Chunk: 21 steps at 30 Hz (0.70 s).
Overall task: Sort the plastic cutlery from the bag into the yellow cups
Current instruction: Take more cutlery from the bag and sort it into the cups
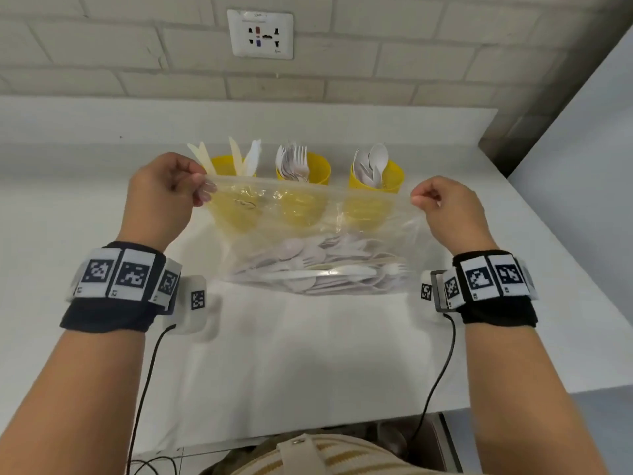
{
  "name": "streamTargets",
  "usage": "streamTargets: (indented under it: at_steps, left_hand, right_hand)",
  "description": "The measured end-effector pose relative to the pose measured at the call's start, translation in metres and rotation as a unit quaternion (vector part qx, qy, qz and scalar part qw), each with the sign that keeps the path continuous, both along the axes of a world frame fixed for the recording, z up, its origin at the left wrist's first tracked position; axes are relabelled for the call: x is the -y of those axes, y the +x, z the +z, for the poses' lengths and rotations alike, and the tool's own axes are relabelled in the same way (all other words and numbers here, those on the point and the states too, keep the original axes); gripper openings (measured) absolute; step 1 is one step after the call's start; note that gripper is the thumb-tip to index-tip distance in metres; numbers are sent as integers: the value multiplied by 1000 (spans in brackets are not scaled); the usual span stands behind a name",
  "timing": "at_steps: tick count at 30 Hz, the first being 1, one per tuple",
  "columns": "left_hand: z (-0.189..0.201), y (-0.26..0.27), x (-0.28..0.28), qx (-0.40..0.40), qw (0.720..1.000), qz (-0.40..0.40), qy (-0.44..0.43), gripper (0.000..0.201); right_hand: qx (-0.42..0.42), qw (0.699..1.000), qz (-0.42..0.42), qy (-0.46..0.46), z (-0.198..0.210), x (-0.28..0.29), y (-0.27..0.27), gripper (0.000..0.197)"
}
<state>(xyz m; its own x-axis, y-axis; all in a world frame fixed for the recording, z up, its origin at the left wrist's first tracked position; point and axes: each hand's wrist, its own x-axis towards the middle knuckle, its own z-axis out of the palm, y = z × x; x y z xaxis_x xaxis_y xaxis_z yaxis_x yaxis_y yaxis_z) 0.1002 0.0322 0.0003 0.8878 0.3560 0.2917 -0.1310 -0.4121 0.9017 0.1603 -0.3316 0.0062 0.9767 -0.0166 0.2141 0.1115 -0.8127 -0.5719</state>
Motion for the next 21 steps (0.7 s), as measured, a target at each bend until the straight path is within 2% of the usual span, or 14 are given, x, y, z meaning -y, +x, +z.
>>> streamTargets:
  at_steps: [4, 6, 8, 10, 11, 13, 16, 17, 19, 21]
  left_hand:
    - [-3, 2, -2, -22, 1000, -1, -4, 30]
    - [-3, 2, -3, -26, 1000, -6, -5, 31]
    - [-3, 1, -2, -24, 1000, -5, -6, 31]
    - [-2, 1, 0, -22, 1000, -2, -8, 31]
    - [-2, 1, 1, -24, 1000, -1, -7, 30]
    - [-1, 0, 2, -28, 1000, 3, -2, 30]
    - [1, -3, 4, -40, 999, 19, 11, 29]
    - [1, -3, 6, -43, 998, 29, 27, 26]
    - [4, -5, 15, -18, 992, 61, 111, 12]
    - [7, -7, 30, 80, 974, 55, 203, 11]
  right_hand:
    - [1, 1000, -15, 19, 1, 16, 0, 10]
    - [33, 999, -9, 1, 1, 14, -1, 10]
    - [109, 993, 32, -14, 4, 4, -5, 12]
    - [145, 981, 125, 9, 8, -16, -11, 14]
    - [124, 978, 170, 7, 8, -27, -15, 16]
    - [78, 972, 213, -64, -1, -45, -19, 24]
    - [26, 963, 198, -181, -11, -53, -20, 28]
    - [14, 962, 195, -190, -13, -52, -19, 24]
    - [18, 960, 214, -182, -14, -49, -21, 13]
    - [53, 958, 252, -129, -14, -47, -25, 6]
